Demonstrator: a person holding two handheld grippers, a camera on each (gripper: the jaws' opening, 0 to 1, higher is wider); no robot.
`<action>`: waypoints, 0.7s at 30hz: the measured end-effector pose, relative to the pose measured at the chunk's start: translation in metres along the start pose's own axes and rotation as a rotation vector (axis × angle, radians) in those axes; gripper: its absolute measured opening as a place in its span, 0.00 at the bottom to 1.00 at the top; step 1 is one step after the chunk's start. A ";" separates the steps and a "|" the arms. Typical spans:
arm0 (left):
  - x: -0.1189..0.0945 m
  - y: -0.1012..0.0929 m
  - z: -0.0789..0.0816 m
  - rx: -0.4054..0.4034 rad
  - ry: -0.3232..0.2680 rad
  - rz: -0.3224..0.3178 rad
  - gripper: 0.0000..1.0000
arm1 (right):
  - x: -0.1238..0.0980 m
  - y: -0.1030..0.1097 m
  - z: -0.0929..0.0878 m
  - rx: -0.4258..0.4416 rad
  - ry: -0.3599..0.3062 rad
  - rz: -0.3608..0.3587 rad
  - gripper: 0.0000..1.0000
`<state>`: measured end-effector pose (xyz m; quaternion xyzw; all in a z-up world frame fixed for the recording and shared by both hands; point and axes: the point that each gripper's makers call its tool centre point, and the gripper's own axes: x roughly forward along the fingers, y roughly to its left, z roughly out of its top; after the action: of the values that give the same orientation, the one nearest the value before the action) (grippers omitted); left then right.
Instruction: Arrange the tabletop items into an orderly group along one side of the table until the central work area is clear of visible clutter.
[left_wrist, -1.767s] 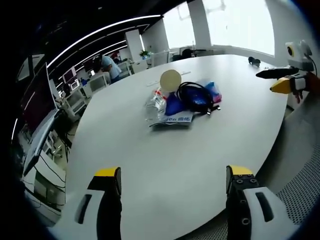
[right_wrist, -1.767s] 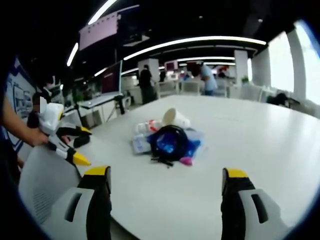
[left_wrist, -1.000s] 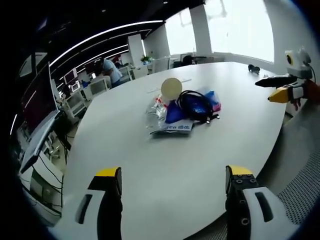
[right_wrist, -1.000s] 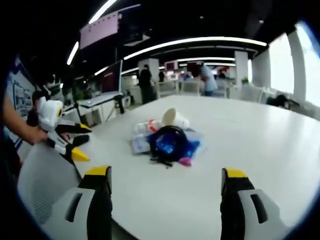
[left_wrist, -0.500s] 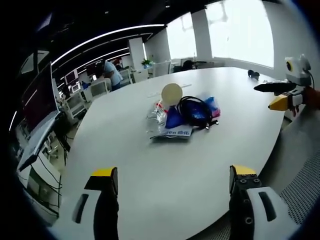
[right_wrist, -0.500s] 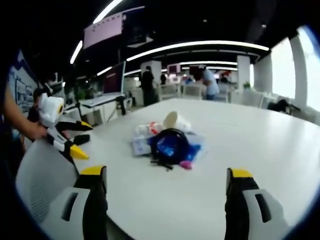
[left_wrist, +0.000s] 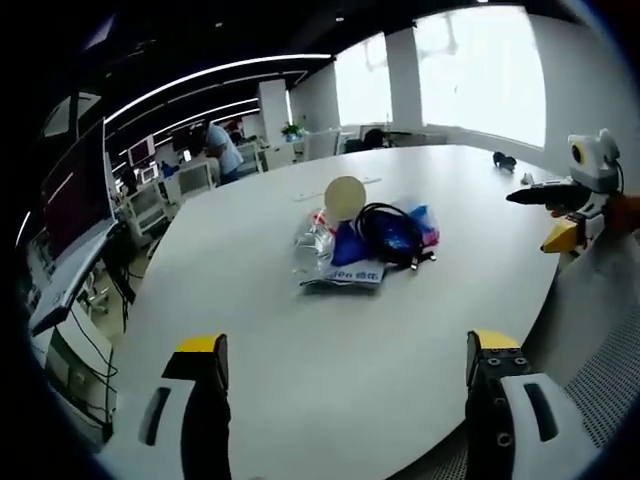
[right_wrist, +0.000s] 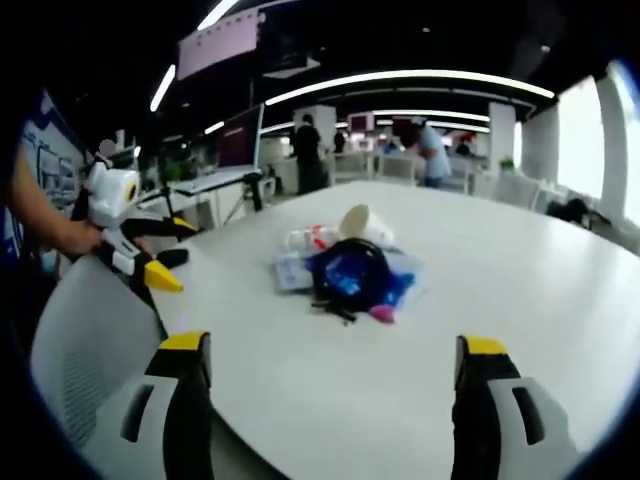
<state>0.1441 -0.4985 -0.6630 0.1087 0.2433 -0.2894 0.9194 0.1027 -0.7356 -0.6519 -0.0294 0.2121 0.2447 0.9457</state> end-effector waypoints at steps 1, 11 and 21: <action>0.001 0.000 0.001 0.001 -0.002 -0.004 0.99 | 0.000 0.000 0.000 0.004 -0.001 0.000 1.00; 0.016 -0.002 0.023 0.042 -0.039 -0.063 0.99 | 0.001 0.001 -0.006 0.005 0.037 0.000 0.97; 0.036 0.004 0.038 0.023 -0.073 -0.089 0.97 | 0.002 -0.002 -0.010 0.003 0.058 -0.014 0.96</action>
<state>0.1866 -0.5259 -0.6486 0.0977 0.2110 -0.3365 0.9125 0.1009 -0.7381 -0.6622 -0.0366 0.2395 0.2368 0.9409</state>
